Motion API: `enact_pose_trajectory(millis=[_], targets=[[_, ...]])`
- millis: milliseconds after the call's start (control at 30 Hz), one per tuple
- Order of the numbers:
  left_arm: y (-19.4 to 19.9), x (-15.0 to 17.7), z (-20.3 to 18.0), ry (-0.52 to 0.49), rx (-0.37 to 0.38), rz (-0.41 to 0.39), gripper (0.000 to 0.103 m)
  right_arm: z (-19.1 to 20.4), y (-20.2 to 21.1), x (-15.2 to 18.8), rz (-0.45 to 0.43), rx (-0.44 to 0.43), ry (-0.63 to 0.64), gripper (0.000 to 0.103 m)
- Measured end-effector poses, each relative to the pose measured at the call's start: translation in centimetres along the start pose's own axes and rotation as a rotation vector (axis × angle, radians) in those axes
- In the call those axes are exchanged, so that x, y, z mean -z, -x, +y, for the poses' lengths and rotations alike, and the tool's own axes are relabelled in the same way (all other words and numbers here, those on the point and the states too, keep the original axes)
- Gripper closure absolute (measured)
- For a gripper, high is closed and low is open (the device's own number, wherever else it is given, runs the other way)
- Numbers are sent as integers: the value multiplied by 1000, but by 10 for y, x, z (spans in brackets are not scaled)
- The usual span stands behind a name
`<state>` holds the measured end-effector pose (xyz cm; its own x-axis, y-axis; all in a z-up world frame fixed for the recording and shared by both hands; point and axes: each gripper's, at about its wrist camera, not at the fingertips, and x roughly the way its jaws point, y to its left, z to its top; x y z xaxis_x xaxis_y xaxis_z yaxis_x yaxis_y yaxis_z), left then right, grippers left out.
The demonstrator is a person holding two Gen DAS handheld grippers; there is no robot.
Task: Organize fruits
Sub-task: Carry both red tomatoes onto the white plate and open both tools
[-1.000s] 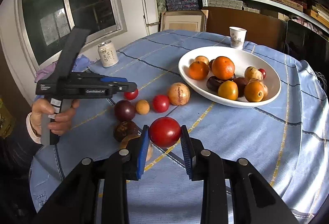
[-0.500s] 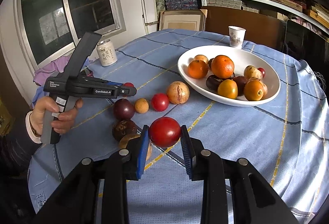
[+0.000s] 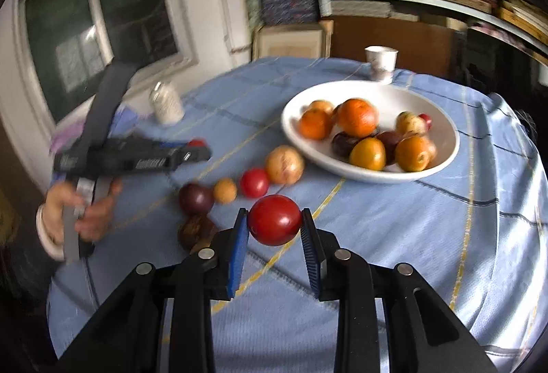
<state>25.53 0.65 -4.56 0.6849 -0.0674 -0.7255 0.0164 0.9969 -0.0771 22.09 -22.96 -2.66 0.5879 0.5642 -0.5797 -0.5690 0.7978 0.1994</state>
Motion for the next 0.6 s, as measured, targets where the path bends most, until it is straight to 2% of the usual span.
enact_pose_trajectory(millis=[133, 200, 300, 367, 467, 600], targets=[[4, -19, -16, -47, 64, -25, 75, -18, -4, -14, -130, 73, -120, 72], [-1, -33, -24, -57, 93, -20, 75, -33, -18, -25, -146, 141, -210, 72], [-15, -64, -37, -73, 105, -45, 75, -53, -36, -38, -151, 184, -305, 72], [-30, -84, -44, -64, 125, -44, 75, -62, -45, -47, -180, 242, -314, 72], [-54, -108, -54, -77, 134, -37, 75, -72, -53, -55, -211, 284, -318, 72], [-77, -126, -61, -95, 127, -31, 75, -89, -60, -59, -211, 275, -348, 72]])
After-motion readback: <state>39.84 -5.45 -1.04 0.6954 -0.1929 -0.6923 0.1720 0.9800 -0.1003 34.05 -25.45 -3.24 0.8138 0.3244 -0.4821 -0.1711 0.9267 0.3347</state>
